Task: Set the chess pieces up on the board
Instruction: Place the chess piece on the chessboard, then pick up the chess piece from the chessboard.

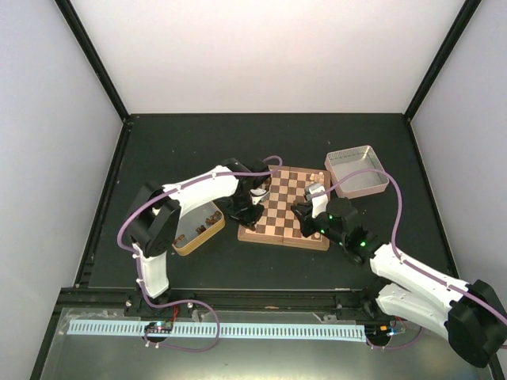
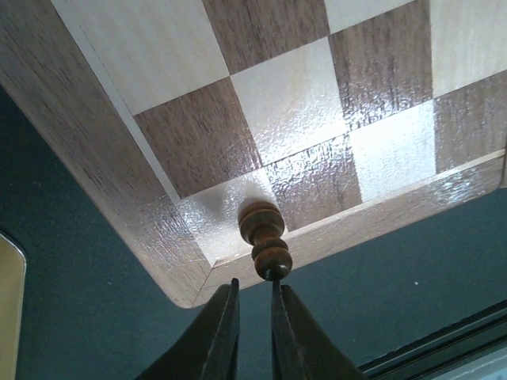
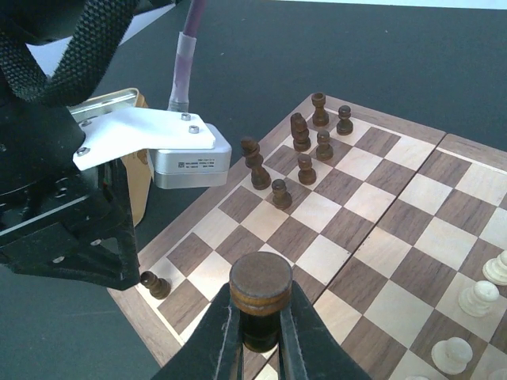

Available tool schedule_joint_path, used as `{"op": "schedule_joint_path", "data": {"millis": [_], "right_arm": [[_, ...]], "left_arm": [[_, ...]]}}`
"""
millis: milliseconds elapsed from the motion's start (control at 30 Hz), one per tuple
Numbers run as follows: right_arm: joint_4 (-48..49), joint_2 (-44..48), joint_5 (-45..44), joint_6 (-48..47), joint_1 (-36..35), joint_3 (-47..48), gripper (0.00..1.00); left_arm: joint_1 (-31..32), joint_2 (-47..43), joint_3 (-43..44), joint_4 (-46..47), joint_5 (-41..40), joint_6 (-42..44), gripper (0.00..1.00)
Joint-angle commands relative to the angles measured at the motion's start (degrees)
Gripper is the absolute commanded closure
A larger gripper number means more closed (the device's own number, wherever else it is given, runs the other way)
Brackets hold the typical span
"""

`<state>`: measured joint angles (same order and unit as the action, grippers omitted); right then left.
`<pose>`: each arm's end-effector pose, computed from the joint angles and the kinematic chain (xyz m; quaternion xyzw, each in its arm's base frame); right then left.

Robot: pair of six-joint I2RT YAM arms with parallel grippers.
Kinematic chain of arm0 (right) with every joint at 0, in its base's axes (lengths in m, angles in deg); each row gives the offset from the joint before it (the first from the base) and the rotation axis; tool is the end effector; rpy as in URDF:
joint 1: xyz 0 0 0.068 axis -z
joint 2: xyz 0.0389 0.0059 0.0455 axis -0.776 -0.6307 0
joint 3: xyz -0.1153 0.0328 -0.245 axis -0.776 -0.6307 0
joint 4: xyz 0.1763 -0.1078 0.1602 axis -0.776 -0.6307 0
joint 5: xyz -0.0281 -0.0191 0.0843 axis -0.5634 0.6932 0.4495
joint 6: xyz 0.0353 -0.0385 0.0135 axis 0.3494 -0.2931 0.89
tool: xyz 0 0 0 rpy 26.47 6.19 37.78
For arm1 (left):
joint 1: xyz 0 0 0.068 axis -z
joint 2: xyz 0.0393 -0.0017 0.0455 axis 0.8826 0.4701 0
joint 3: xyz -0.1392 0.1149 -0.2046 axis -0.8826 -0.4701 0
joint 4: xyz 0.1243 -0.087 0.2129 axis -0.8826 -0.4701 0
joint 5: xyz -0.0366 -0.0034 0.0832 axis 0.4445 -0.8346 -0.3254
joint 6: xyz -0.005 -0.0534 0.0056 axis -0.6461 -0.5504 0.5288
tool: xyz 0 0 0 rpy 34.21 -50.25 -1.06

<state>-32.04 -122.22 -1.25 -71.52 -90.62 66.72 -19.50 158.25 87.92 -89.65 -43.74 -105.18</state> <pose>0.1579 0.1343 0.2123 -0.2002 0.8154 0.2715 0.4705 0.2509 -0.2399 0.2009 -0.2141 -0.9709 0.0968 0.0458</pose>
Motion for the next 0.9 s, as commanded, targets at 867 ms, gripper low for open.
{"op": "schedule_joint_path", "data": {"millis": [867], "right_arm": [[0.23, 1.44, -1.77, 1.74, 0.18, -0.76, 0.97]], "left_arm": [[0.37, -1.82, -3.79, 7.79, 1.73, -4.56, 0.71]]}}
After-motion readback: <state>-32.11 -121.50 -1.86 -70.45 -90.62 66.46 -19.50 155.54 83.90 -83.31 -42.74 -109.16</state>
